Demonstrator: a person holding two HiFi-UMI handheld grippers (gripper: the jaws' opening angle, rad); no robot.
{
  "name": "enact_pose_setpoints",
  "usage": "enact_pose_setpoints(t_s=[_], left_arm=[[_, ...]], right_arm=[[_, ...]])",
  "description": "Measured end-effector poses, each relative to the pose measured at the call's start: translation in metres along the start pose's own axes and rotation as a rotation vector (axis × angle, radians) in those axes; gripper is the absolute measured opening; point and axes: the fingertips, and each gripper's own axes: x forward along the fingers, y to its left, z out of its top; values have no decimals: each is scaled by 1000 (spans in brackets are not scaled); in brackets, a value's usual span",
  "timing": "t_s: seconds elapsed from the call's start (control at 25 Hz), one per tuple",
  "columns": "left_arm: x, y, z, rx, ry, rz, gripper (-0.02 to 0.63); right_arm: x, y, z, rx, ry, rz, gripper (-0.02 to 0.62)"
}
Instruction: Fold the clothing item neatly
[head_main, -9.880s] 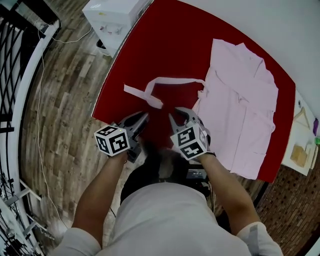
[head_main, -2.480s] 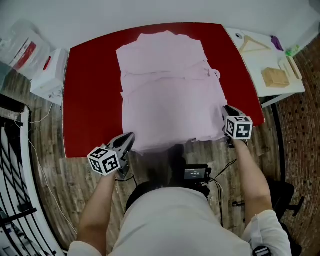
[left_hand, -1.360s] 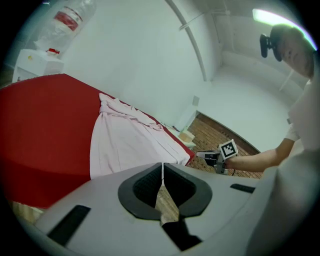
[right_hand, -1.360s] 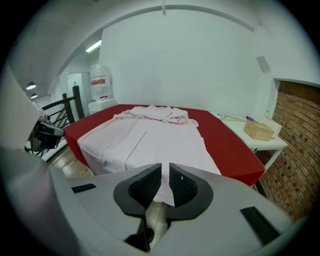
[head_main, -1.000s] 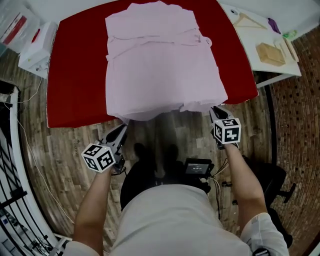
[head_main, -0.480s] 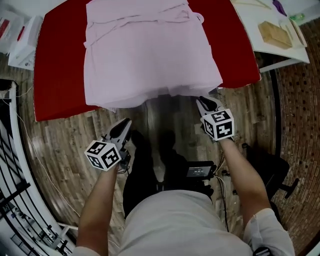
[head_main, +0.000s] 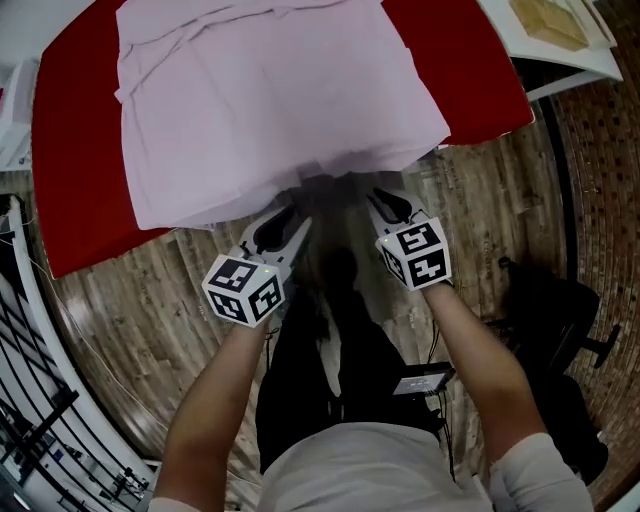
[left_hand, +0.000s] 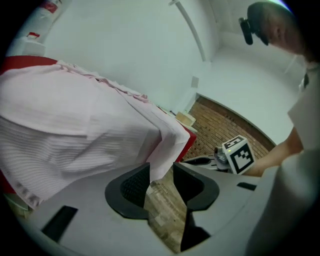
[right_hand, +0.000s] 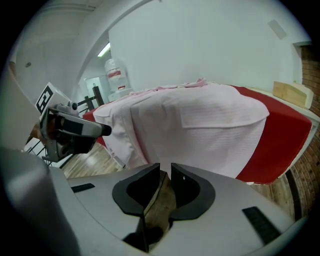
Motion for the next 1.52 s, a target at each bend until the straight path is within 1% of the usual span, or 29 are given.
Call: enact_pose_setpoints(t_s=[0.08, 0.2, 0.4, 0.56, 0.6, 0.64, 0.68, 0.88, 1.04, 1.2, 1.52], left_arm=[[25, 2, -9, 15, 25, 14, 131], [61, 6, -13, 47, 52, 36, 135], [95, 21, 1, 69, 13, 82, 133], [103, 22, 1, 93, 6, 66, 132], [103, 21, 0, 99, 5, 61, 124], [102, 20, 0, 105, 3, 59, 53], [100, 19, -2, 111, 4, 53, 14], [75, 3, -19, 134, 25, -20, 9], [56, -8, -17, 155, 10, -54, 9], [40, -7, -12, 182, 6, -44, 9], [30, 11, -17, 137, 4, -3, 9]], right_arm=[[3, 4, -12, 10, 3, 4, 49], [7, 7, -33, -2, 20, 10, 49], [13, 6, -62, -1, 38, 10, 49], [14, 8, -79, 8, 46, 19, 49], [15, 7, -82, 7, 48, 20, 49], [15, 7, -84, 8, 49, 21, 49], [16, 5, -85, 9, 49, 20, 49], [18, 3, -91, 18, 58, 26, 49], [21, 3, -97, 6, 81, 36, 49], [23, 4, -95, -11, 86, 43, 49], [28, -2, -96, -23, 103, 39, 49]])
